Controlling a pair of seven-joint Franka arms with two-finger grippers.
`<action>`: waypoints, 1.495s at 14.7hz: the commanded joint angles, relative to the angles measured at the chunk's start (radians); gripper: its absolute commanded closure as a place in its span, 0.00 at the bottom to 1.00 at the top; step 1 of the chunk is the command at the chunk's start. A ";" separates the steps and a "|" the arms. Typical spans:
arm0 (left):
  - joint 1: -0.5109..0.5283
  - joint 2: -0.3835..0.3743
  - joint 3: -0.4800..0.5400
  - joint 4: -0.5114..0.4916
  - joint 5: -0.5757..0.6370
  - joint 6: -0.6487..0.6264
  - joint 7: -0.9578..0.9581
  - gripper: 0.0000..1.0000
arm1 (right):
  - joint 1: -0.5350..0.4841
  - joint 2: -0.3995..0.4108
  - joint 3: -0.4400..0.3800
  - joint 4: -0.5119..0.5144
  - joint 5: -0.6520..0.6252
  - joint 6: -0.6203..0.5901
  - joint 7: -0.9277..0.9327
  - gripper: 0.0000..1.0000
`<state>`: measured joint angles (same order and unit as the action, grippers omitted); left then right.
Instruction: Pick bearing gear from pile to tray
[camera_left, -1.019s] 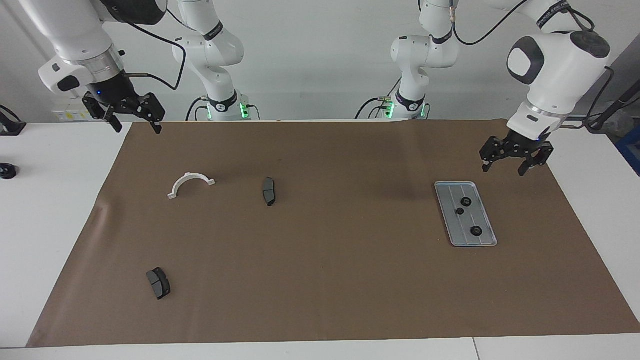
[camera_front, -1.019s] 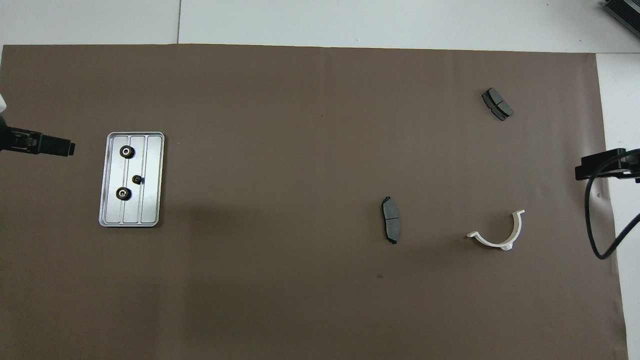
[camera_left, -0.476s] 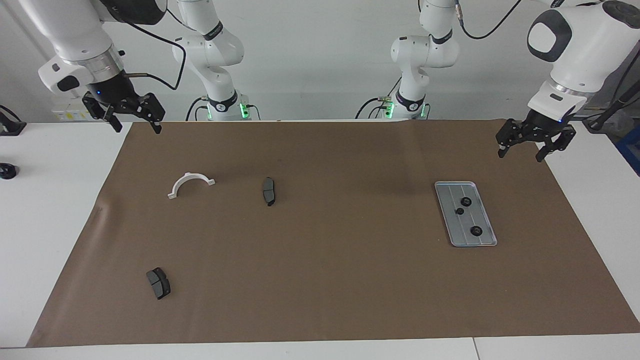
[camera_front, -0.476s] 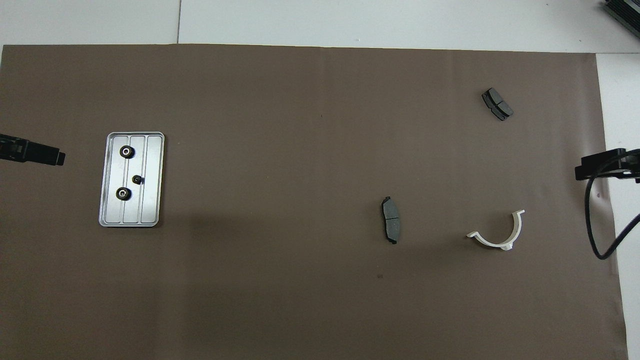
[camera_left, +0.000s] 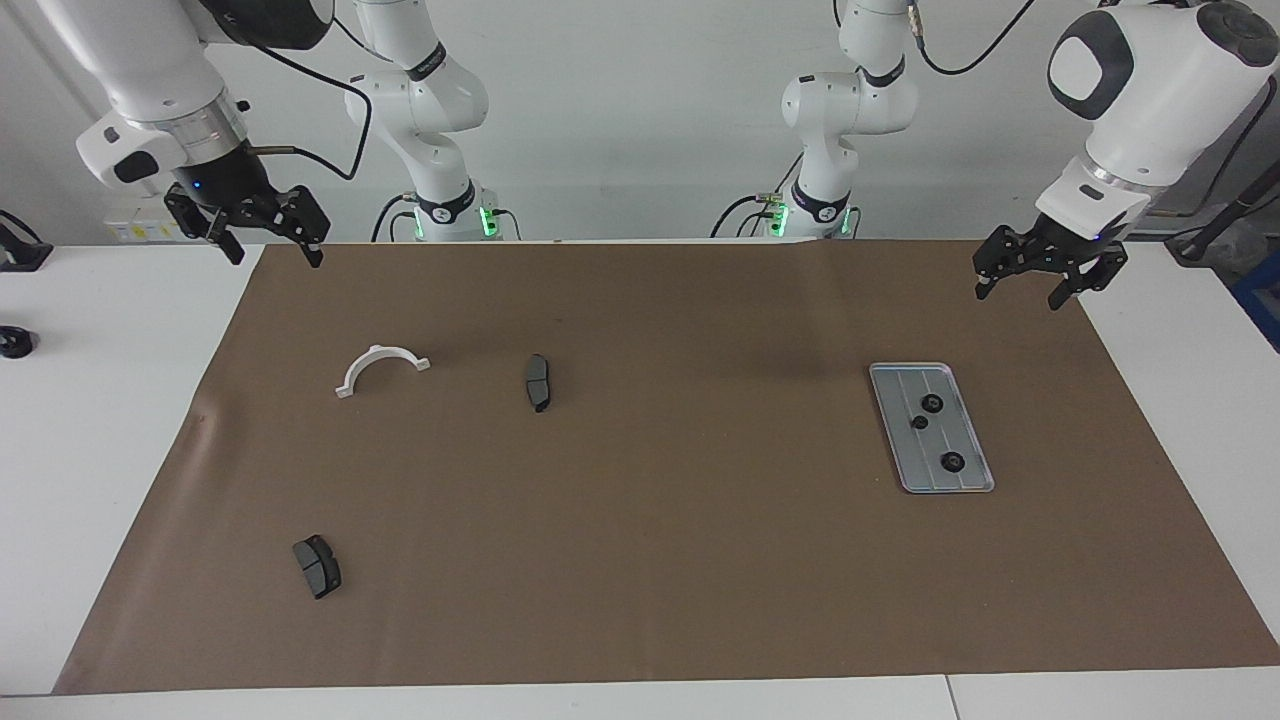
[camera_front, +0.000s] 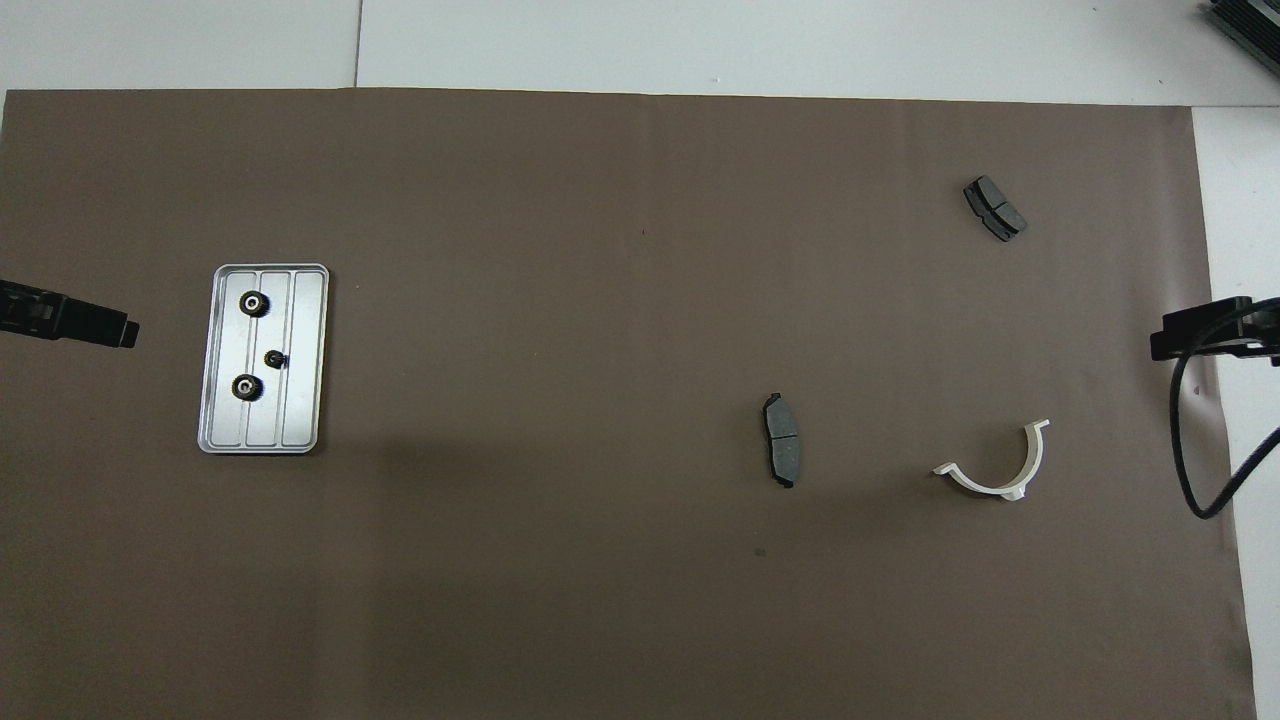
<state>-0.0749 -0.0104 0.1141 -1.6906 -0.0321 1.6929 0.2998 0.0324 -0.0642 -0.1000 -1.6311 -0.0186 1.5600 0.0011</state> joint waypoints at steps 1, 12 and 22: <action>0.029 -0.010 -0.027 0.005 -0.005 -0.019 0.012 0.00 | -0.012 -0.020 0.002 -0.021 0.019 0.009 0.008 0.00; 0.007 0.026 -0.036 0.103 0.017 -0.107 -0.088 0.00 | -0.014 -0.020 -0.001 -0.023 0.019 0.008 0.004 0.00; 0.010 -0.011 -0.062 0.051 0.015 -0.119 -0.200 0.00 | -0.020 -0.022 -0.001 -0.024 0.020 0.008 0.002 0.00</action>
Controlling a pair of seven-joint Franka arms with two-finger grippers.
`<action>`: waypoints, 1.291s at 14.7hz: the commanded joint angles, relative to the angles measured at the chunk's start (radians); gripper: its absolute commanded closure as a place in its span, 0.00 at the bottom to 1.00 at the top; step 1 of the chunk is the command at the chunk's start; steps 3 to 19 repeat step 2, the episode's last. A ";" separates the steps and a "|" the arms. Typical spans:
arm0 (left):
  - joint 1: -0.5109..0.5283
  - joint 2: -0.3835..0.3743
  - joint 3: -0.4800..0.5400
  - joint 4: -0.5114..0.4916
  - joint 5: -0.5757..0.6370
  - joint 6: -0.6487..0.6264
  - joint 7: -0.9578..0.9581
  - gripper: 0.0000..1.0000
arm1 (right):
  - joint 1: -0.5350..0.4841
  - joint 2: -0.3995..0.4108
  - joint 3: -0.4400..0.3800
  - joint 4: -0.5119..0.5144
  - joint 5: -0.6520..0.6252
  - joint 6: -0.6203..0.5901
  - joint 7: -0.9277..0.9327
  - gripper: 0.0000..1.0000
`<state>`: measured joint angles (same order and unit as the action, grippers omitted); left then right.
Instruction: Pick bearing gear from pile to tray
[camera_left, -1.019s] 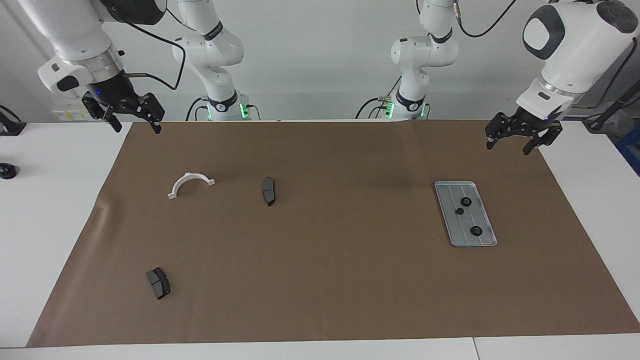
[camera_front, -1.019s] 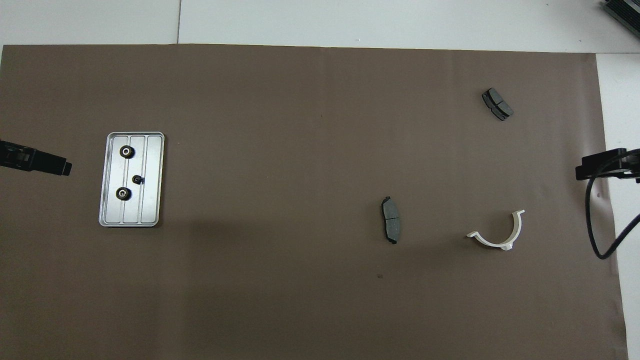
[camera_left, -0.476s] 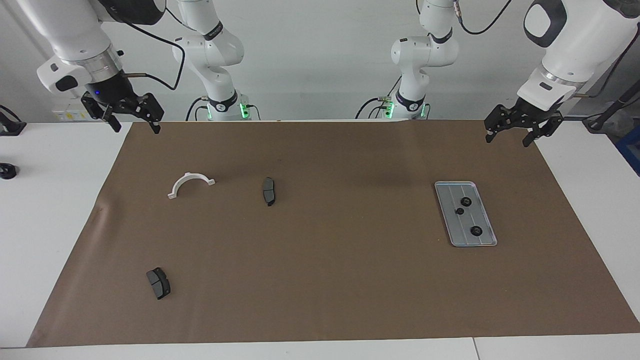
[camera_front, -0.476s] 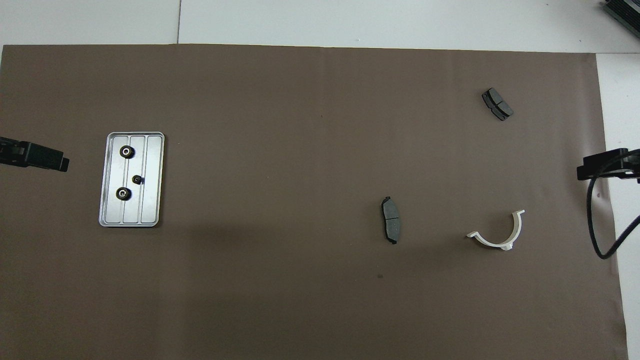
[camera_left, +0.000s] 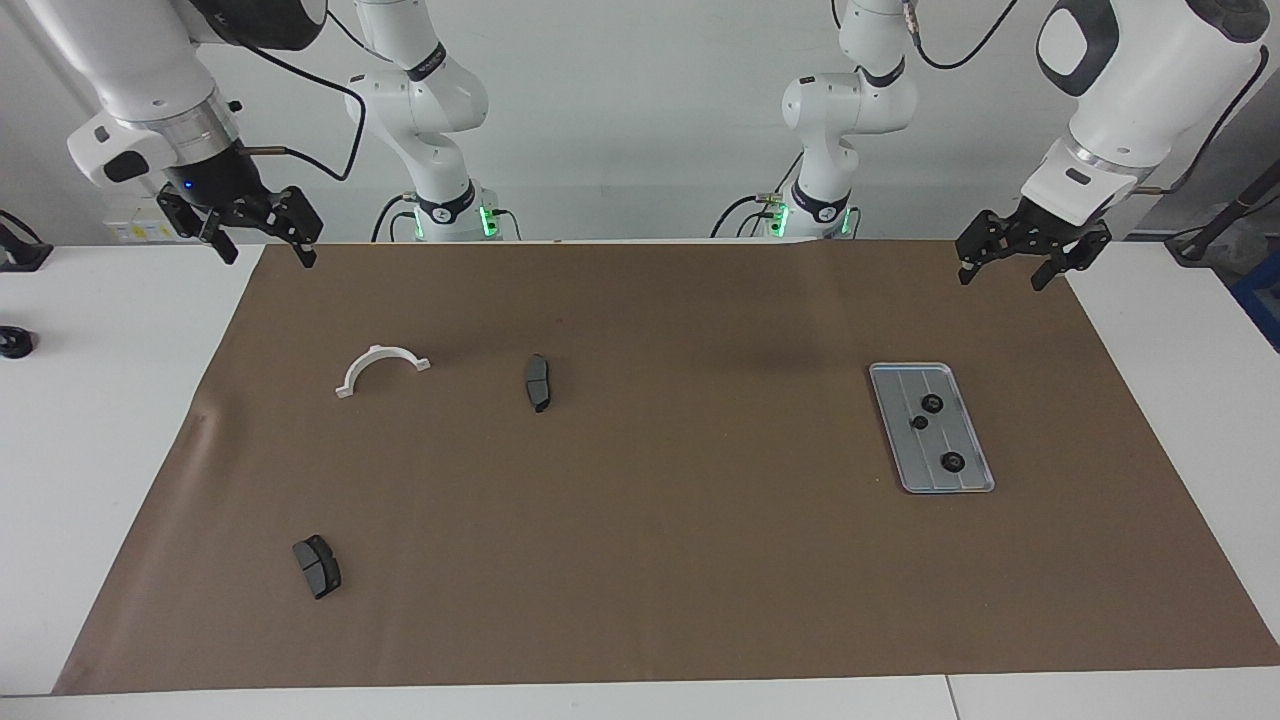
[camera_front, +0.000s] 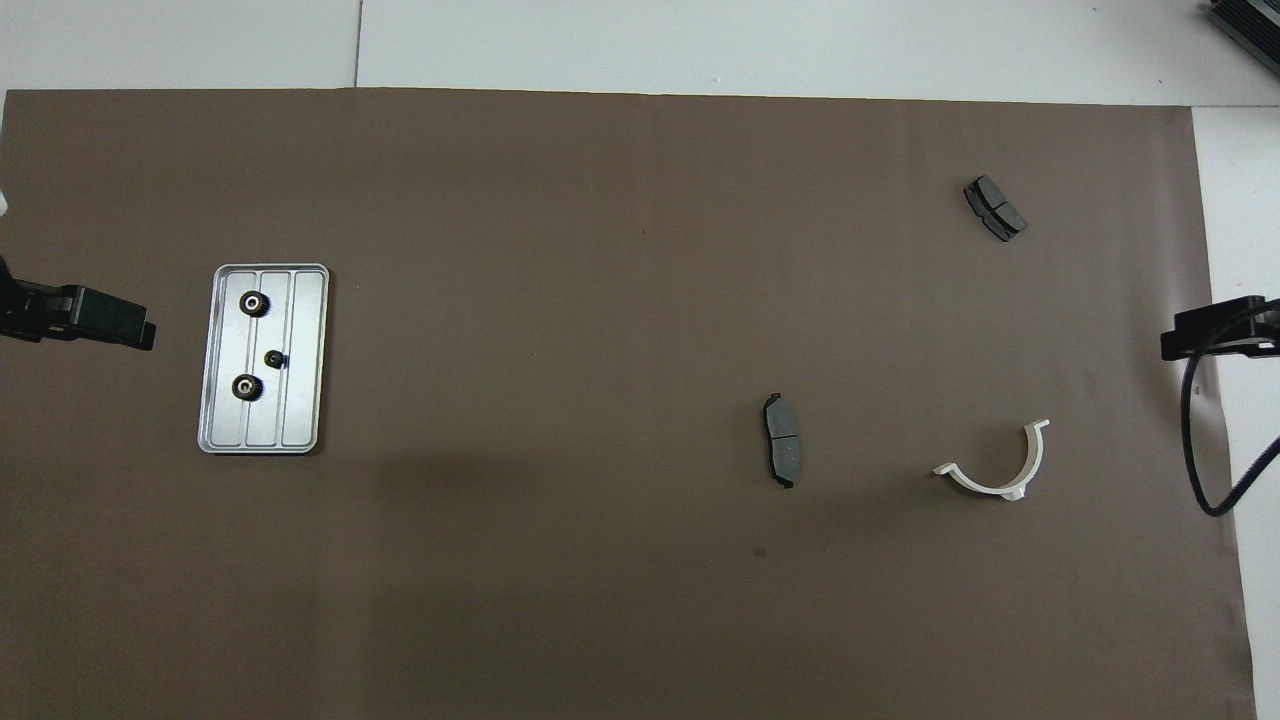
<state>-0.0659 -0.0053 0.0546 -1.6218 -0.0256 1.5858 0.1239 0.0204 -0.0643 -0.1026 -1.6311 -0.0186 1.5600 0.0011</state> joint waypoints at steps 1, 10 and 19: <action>0.001 -0.016 -0.002 -0.021 0.009 -0.007 -0.018 0.00 | -0.010 -0.022 0.001 -0.024 0.020 0.006 0.000 0.00; 0.001 -0.016 -0.002 -0.021 0.009 -0.006 -0.015 0.00 | -0.010 -0.022 0.001 -0.024 0.020 0.006 0.000 0.00; 0.001 -0.016 -0.002 -0.021 0.009 -0.006 -0.015 0.00 | -0.010 -0.022 0.001 -0.024 0.020 0.006 0.000 0.00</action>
